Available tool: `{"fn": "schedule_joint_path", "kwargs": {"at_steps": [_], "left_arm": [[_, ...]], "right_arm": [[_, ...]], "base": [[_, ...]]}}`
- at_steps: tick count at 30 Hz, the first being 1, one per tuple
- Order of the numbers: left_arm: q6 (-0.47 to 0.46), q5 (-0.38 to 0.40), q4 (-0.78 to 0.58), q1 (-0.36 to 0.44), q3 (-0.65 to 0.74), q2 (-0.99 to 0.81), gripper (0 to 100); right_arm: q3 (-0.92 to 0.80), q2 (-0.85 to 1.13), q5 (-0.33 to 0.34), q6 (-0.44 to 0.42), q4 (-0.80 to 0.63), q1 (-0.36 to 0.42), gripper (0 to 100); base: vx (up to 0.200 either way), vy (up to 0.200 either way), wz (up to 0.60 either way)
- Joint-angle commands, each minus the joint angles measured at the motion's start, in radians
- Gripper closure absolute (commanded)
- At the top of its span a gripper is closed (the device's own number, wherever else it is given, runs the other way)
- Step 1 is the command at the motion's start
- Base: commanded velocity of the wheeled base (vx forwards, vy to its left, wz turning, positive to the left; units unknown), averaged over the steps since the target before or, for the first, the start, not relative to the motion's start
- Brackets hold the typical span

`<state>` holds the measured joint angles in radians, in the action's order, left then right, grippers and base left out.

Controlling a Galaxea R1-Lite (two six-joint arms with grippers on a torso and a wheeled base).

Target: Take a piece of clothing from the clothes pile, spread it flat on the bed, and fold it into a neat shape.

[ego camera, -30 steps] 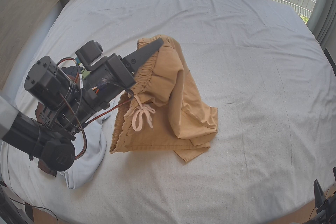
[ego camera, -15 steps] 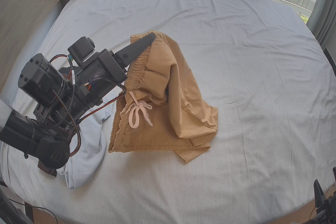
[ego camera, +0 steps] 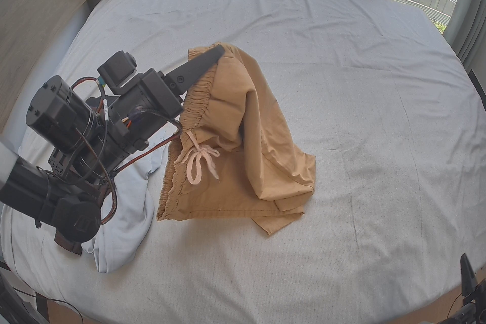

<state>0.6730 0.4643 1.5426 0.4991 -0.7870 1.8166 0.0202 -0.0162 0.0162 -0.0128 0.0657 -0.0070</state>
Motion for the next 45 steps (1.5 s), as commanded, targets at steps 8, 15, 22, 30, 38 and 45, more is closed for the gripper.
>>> {"fn": "schedule_joint_path", "kwargs": {"at_steps": [8,15,22,30,38,45], "left_arm": [[-0.001,-0.001,0.001,-0.004,-0.005,0.01,100],[-0.003,-0.001,0.001,-0.008,-0.006,0.006,100],[-0.006,-0.004,0.001,-0.007,-0.005,0.007,100],[-0.006,-0.004,0.001,-0.01,-0.001,0.009,100],[-0.006,-0.004,0.001,-0.01,-0.001,0.017,100],[-0.007,-0.006,0.001,-0.022,-0.003,0.013,100]], "right_arm": [[0.322,-0.433,0.119,-0.044,0.157,0.111,0],[0.494,-0.722,0.14,-0.021,0.184,0.285,0],[0.587,-1.019,0.238,-0.033,0.307,0.354,0],[0.501,-1.26,0.28,-0.237,0.621,0.387,0],[0.471,-1.429,0.281,-0.358,0.796,0.395,0],[0.458,-1.524,0.283,-0.378,0.836,0.4,0]], "base": [[0.0,0.0,0.0],[0.0,0.0,0.0],[0.0,0.0,0.0],[0.0,0.0,0.0],[0.0,0.0,0.0],[0.0,0.0,0.0]]}}
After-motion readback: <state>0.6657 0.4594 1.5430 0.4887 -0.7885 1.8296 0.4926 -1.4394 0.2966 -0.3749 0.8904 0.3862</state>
